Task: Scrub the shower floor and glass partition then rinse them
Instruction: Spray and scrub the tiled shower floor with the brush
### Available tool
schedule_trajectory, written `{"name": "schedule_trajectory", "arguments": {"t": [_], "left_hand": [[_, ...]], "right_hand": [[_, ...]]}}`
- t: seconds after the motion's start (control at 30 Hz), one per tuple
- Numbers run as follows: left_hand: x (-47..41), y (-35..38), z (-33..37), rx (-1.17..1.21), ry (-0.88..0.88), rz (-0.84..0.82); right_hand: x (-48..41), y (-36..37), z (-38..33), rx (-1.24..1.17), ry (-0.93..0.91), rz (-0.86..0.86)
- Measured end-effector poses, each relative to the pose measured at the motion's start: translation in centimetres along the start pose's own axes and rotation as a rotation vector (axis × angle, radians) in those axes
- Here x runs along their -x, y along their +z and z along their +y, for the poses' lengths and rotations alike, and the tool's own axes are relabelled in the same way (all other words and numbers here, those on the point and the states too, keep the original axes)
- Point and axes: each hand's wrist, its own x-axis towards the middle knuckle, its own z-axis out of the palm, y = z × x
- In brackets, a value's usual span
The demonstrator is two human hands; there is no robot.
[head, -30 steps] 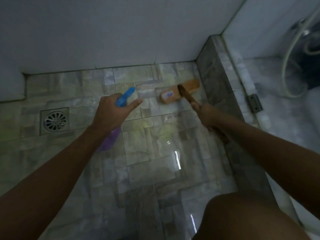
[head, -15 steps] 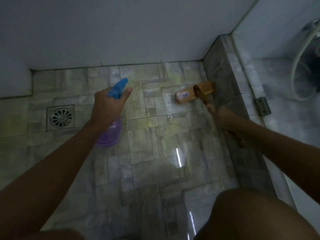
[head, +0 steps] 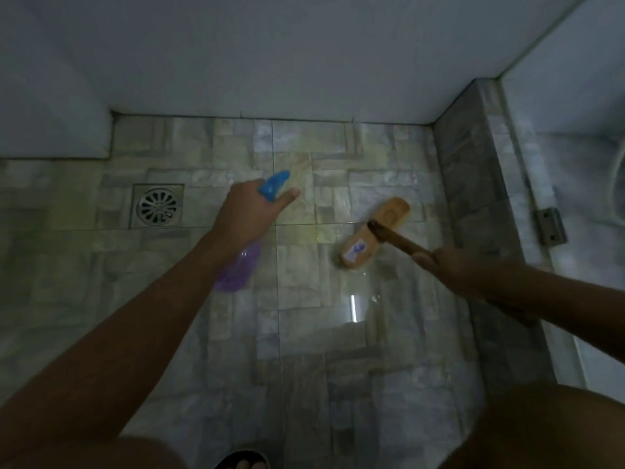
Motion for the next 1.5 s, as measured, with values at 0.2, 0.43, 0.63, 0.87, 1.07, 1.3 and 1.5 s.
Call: {"name": "schedule_trajectory", "arguments": {"t": [0.2, 0.43, 0.63, 0.87, 1.07, 1.3, 1.5], "left_hand": [[2.1, -2.3, -2.0, 0.067, 0.019, 0.107], [2.7, -7.5, -5.6, -0.028, -0.075, 0.243], [4.4, -12.6, -9.3, -0.048, -0.203, 0.315], [8.2, -15.8, -12.5, 0.021, -0.297, 0.523], [13.3, -18.6, -15.0, 0.049, -0.423, 0.608], [20.8, -23.2, -18.3, -0.071, -0.439, 0.743], [25.4, -25.9, -19.0, -0.054, -0.459, 0.866]], "right_hand": [[-4.2, 0.2, -9.6, 0.018, -0.124, 0.093], [-5.5, 1.6, -20.5, -0.26, -0.138, 0.118], [-0.4, 3.3, -15.2, 0.069, -0.165, 0.007], [-6.9, 0.4, -28.3, -0.282, -0.179, 0.213], [-4.0, 8.7, -35.8, -0.058, -0.447, -0.029], [-1.2, 9.2, -29.7, 0.278, -0.486, -0.144], [-3.0, 10.8, -44.5, 0.115, -0.584, -0.013]]}}
